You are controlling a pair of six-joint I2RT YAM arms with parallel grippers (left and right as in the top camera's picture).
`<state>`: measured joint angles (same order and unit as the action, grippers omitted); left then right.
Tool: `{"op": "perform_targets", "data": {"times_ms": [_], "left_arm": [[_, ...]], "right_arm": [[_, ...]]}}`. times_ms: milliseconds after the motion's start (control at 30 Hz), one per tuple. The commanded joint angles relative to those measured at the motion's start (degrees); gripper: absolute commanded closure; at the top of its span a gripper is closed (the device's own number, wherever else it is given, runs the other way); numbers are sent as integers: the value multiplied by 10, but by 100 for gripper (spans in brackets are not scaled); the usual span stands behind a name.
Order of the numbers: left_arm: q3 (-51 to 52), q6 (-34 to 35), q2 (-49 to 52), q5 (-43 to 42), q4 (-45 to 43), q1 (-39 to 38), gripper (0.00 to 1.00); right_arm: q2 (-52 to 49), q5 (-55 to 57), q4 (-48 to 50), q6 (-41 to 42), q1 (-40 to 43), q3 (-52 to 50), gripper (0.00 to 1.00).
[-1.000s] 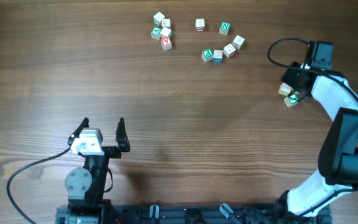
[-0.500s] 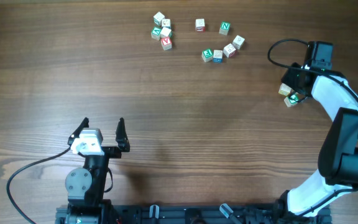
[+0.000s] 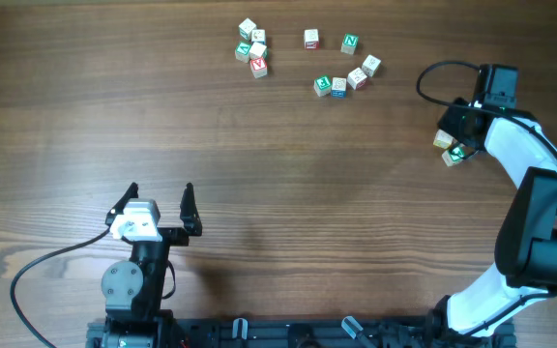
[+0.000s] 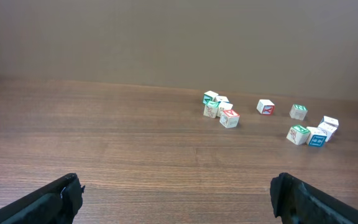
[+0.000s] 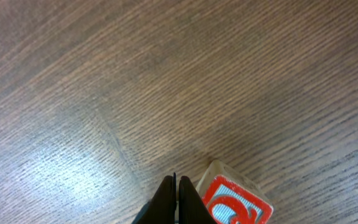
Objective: Form a circle
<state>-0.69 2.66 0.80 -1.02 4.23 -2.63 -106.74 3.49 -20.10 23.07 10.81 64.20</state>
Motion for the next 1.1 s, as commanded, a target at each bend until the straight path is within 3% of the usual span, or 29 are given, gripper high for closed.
{"op": "perform_targets", "data": {"times_ms": [0, 133, 233, 367, 533, 567, 600, 700, 767, 933, 1067], "left_arm": [[4, 4, -5, -9, 0, -3, 0], [4, 4, -5, -9, 0, -3, 0], [4, 4, -5, -9, 0, -3, 0], [4, 4, -5, -9, 0, -3, 0], [4, 4, -5, -9, 0, -3, 0], [4, 4, -5, -9, 0, -3, 0], [4, 4, -5, -9, 0, -3, 0], [4, 4, -5, -9, 0, -3, 0], [4, 4, -5, -9, 0, -3, 0], [4, 4, -5, -9, 0, -3, 0], [4, 4, -5, -9, 0, -3, 0]], "right_arm": [[-10, 11, 34, 2, -3, 1, 96], [-10, 7, 41, -6, -3, 18, 96], [19, 5, -16, -6, -3, 45, 96], [132, 5, -98, -13, -3, 61, 96], [248, -17, -245, -68, -3, 58, 68], [263, -17, -274, -83, -3, 54, 57], [267, -17, -287, -96, -3, 49, 37], [263, -34, -306, -97, -3, 22, 14], [260, -34, -329, -95, -3, 2, 9], [260, -51, -361, -79, -3, -21, 9], [259, -24, -330, -82, -3, -49, 8]]}}
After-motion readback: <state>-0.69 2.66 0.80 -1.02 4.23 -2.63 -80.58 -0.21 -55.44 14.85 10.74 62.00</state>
